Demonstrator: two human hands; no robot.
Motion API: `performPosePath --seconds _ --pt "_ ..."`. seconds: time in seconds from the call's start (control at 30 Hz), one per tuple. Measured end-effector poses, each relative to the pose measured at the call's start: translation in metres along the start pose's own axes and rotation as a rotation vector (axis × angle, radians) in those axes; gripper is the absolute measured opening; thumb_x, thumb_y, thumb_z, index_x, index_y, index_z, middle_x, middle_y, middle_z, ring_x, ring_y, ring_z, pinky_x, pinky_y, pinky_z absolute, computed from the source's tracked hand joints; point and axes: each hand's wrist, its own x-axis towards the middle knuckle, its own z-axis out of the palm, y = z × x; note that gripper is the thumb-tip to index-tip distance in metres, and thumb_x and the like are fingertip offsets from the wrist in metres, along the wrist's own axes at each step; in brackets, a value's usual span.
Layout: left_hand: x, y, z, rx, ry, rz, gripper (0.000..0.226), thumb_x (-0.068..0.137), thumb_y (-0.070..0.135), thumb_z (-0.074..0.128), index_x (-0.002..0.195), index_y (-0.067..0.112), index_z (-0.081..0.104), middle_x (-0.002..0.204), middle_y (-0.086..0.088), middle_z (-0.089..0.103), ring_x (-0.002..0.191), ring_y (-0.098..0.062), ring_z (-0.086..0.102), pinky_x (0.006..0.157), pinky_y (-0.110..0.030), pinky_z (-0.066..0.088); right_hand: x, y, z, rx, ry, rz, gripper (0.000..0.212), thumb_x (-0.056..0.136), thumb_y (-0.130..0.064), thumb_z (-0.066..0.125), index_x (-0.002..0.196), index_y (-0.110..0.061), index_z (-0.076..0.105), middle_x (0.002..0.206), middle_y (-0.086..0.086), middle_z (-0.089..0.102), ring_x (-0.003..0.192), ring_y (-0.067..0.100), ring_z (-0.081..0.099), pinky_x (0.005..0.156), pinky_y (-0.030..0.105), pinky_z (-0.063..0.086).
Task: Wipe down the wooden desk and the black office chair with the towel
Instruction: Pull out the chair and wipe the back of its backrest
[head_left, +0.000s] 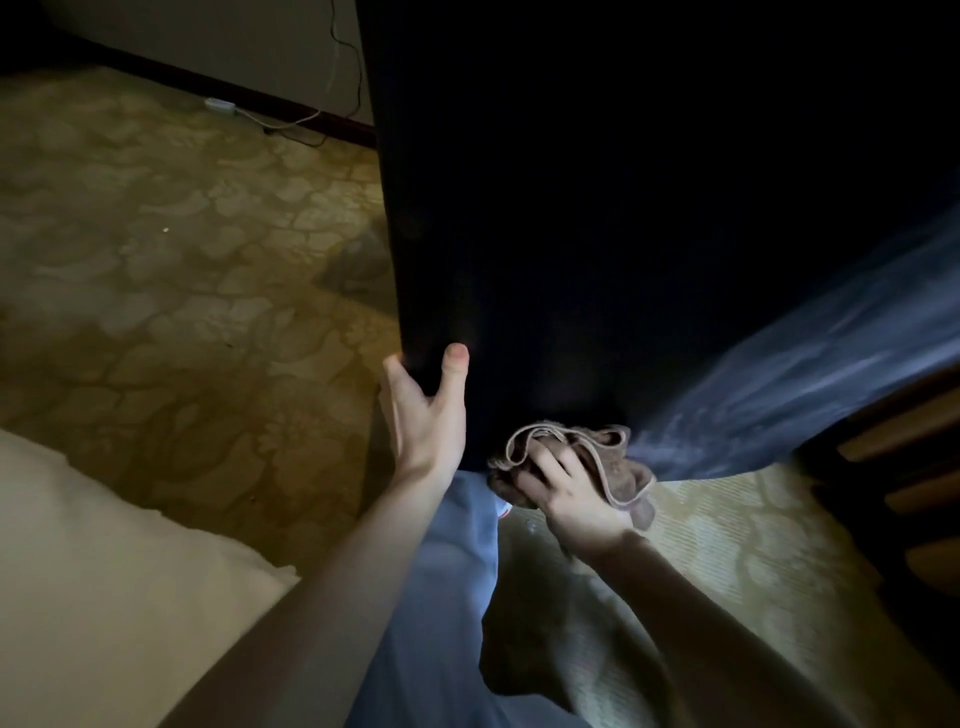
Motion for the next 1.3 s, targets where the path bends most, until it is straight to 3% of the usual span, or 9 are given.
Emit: performPosePath --seconds 0.13,0.37,0.57,0.67,0.77,0.87,1.0,1.17,1.3 --pt "-0.002 0.005 -0.003 -0.015 -0.016 0.011 0.112 0.064 0.09 0.045 0.148 0.017 0.039 0.141 0.0 0.048 0.117 0.0 0.032 0.091 -0.009 0.027 -0.002 -0.006 -0.034 0.068 -0.114 0.049 0.041 0.092 -0.024 0.045 0.123 -0.019 0.072 0.13 0.008 0.063 0.121 0.027 0.044 0.099 0.039 0.033" --pt "-0.007 0.006 -0.004 -0.048 -0.012 -0.006 0.075 0.062 0.088 0.053 0.115 0.035 0.048 0.126 0.004 0.059 0.12 -0.018 0.057 0.101 -0.036 0.046 0.015 -0.012 -0.073 0.012 0.207 0.151 0.053 0.091 -0.021 0.071 0.142 -0.021 0.056 0.141 0.008 0.049 0.129 0.031 0.045 0.095 0.049 0.039" --pt "-0.009 0.0 -0.002 -0.041 -0.072 0.047 0.07 0.065 0.084 0.057 0.115 0.037 0.047 0.13 0.001 0.059 0.123 -0.017 0.057 0.104 -0.035 0.046 0.012 -0.018 -0.024 0.172 -0.341 0.17 0.091 0.051 -0.008 0.098 0.134 -0.004 0.063 0.124 0.019 0.068 0.112 0.032 0.068 0.088 0.036 0.057" --pt "-0.008 -0.001 0.0 -0.035 -0.054 0.069 0.069 0.067 0.084 0.053 0.118 0.038 0.044 0.128 0.003 0.056 0.123 -0.017 0.053 0.097 -0.026 0.04 0.001 -0.014 0.023 0.293 -0.601 0.054 0.052 0.107 -0.018 0.049 0.156 -0.01 0.034 0.164 0.013 0.031 0.146 0.012 0.035 0.118 0.02 0.022" --pt "-0.008 0.001 0.0 -0.057 -0.051 0.072 0.071 0.068 0.083 0.052 0.121 0.037 0.044 0.128 0.005 0.056 0.125 -0.016 0.052 0.097 -0.026 0.043 -0.004 -0.012 0.053 0.302 -0.669 -0.129 0.049 0.112 -0.023 0.031 0.158 -0.007 0.022 0.168 0.012 0.017 0.151 0.011 0.023 0.118 0.013 0.016" --pt "-0.005 0.0 -0.003 -0.064 -0.075 0.062 0.091 0.067 0.086 0.051 0.137 0.028 0.044 0.134 0.008 0.052 0.133 -0.018 0.048 0.11 -0.036 0.041 -0.012 -0.018 0.054 0.445 -0.618 0.073 0.069 0.095 -0.051 0.052 0.149 -0.008 0.044 0.16 0.009 0.036 0.144 0.008 0.034 0.108 0.005 0.028" --pt "-0.005 -0.001 -0.004 -0.028 -0.088 0.014 0.117 0.063 0.092 0.046 0.152 0.018 0.034 0.152 -0.003 0.044 0.141 -0.013 0.036 0.105 -0.028 0.03 -0.01 -0.027 0.011 0.179 -0.479 0.047 0.037 0.068 -0.029 0.091 0.103 -0.019 0.08 0.108 -0.001 0.075 0.101 0.011 0.07 0.094 0.021 0.042" --pt "-0.009 0.004 -0.007 -0.04 -0.058 0.028 0.09 0.065 0.089 0.048 0.13 0.027 0.049 0.13 0.013 0.05 0.127 -0.011 0.046 0.101 -0.027 0.035 -0.02 -0.026 -0.046 0.11 -0.109 0.012 0.025 0.088 -0.021 0.058 0.105 -0.011 0.074 0.103 0.012 0.065 0.094 0.029 0.052 0.092 0.037 0.038" --pt "-0.015 0.002 -0.011 -0.037 -0.081 0.01 0.074 0.068 0.091 0.046 0.118 0.038 0.046 0.131 0.003 0.059 0.125 -0.02 0.055 0.103 -0.034 0.043 -0.013 -0.001 -0.097 0.054 0.256 0.08 0.036 0.099 -0.013 0.042 0.13 -0.011 0.059 0.129 0.014 0.049 0.109 0.033 0.044 0.1 0.037 0.036"
